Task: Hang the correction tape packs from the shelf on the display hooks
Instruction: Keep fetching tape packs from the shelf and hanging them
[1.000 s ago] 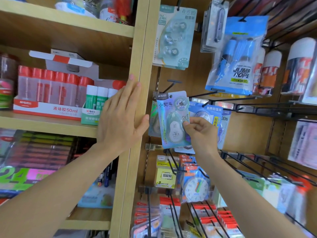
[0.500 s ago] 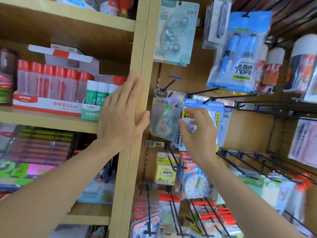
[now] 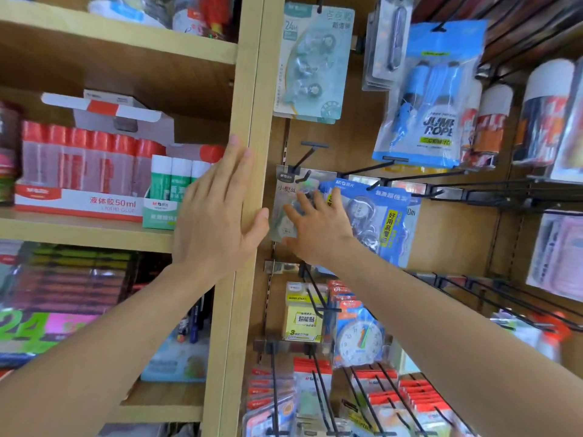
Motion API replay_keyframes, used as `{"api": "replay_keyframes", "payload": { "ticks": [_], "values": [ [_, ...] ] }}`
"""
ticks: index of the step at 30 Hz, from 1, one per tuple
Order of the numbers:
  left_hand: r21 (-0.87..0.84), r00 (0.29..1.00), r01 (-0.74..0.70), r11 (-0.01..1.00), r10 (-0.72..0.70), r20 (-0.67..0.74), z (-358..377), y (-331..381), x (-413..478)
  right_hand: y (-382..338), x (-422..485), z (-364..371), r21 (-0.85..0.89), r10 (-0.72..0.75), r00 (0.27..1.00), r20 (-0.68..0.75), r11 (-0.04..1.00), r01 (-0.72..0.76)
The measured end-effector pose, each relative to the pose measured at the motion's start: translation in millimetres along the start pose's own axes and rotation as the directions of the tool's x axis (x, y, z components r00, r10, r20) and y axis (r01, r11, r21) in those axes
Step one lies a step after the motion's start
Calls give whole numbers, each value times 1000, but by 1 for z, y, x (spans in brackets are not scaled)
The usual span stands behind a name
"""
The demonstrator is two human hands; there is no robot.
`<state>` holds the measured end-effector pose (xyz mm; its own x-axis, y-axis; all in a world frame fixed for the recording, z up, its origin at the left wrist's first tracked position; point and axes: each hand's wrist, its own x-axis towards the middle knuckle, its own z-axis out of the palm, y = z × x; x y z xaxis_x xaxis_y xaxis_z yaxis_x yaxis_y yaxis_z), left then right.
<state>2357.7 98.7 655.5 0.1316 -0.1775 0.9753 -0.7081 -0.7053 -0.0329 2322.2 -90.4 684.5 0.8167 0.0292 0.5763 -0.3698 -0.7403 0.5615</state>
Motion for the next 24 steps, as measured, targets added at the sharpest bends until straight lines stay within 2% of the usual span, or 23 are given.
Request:
{"api": "replay_keyframes", "payload": {
  "ticks": [4,10,16,19,22,24],
  "values": [
    [2,1000,6,1000,-6,13,-1,0,0,0,4,-4,47,4,1000,16,999,-5],
    [-12,999,17,1000,-17,29,-3,2,0,15,-27,-12,351,-47,985,-169,931,104],
    [-155,998,33,987,-25,52,-13,2,1,29,-81,-31,741,71,962,-263,653,155],
    [-192,998,54,980,-55,-4,-23,6,-12,31,-111,-36,847,165,960,-227,520,111],
    [-297,997,-52,953,31,-75,-38,19,-40,26,-145,-32,912,218,959,-182,403,82],
    [-384,996,-90,919,91,-16,-47,31,-68,22,-171,-24,936,238,962,-135,350,45]
  ]
}}
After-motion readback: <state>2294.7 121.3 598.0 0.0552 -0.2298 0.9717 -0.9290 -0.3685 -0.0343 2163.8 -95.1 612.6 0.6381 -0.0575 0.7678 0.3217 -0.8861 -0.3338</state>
